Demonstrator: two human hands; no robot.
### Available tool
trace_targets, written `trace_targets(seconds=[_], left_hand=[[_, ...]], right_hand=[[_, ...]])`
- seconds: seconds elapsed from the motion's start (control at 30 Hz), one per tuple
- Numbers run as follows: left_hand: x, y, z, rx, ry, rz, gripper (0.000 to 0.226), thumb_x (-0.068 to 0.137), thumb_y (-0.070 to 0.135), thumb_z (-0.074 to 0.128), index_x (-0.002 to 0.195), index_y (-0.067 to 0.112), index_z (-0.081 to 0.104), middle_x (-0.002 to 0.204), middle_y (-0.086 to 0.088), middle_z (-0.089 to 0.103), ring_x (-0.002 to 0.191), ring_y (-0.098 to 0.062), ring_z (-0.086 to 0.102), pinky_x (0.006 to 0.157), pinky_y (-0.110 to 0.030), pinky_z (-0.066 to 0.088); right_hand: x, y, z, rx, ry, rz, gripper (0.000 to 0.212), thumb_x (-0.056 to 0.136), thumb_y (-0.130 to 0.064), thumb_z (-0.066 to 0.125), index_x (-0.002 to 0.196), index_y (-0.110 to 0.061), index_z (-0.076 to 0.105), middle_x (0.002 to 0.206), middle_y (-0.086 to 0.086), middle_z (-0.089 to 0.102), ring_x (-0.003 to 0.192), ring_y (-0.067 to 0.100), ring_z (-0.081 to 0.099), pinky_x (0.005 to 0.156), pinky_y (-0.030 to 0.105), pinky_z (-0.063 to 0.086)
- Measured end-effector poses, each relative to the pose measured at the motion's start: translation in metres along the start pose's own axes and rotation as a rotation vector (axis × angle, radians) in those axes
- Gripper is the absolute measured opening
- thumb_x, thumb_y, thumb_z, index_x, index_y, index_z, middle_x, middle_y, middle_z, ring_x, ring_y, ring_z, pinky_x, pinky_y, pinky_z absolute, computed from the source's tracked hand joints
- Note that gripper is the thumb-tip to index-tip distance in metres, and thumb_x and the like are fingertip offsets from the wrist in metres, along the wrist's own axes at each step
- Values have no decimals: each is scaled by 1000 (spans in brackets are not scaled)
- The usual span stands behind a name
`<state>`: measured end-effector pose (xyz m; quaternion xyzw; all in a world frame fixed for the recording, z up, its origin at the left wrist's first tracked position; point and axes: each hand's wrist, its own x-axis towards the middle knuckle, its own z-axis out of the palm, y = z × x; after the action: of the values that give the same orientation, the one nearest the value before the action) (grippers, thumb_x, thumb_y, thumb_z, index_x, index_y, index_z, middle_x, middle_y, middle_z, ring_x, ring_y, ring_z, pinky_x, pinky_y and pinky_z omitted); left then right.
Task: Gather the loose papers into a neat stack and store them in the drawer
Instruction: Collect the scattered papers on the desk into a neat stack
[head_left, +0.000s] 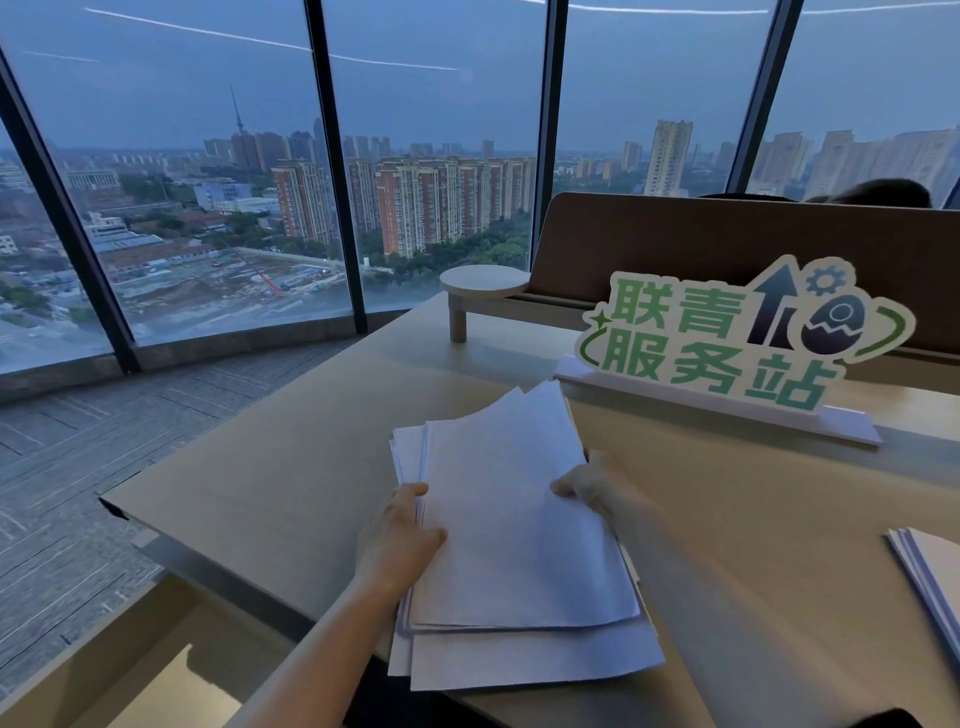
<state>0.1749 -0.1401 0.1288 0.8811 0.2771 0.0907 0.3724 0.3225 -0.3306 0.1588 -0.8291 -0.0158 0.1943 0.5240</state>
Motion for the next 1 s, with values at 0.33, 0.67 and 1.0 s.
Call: trace_targets(seconds=[0.33, 0.67, 1.0], left_hand=[[14, 8, -10, -680, 45, -194, 90, 78, 30, 77, 149, 8, 27, 135, -11, 56, 116, -30, 59, 102, -41, 45], [4, 65, -27, -1063, 101, 19, 31, 68, 10, 82, 93, 19, 67, 97, -11, 73, 83, -29, 69, 76, -41, 58], [-26, 87, -11, -869, 152, 224, 23, 81, 8, 73, 99, 20, 65, 92, 5, 72, 72, -3, 68, 57, -17, 53]], right_hand=[[-32, -13, -20, 353, -35, -342, 36, 73, 6, 75, 105, -11, 71, 102, 13, 75, 86, 33, 73, 76, 46, 60], [-74, -42, -46, 512, 80, -611, 31, 80, 7, 71, 100, -17, 67, 87, 0, 72, 76, 19, 68, 70, 40, 58], [-90, -8, -50, 469, 328, -710, 32, 85, -15, 64, 113, -21, 52, 100, -5, 63, 79, -2, 63, 63, 22, 54]])
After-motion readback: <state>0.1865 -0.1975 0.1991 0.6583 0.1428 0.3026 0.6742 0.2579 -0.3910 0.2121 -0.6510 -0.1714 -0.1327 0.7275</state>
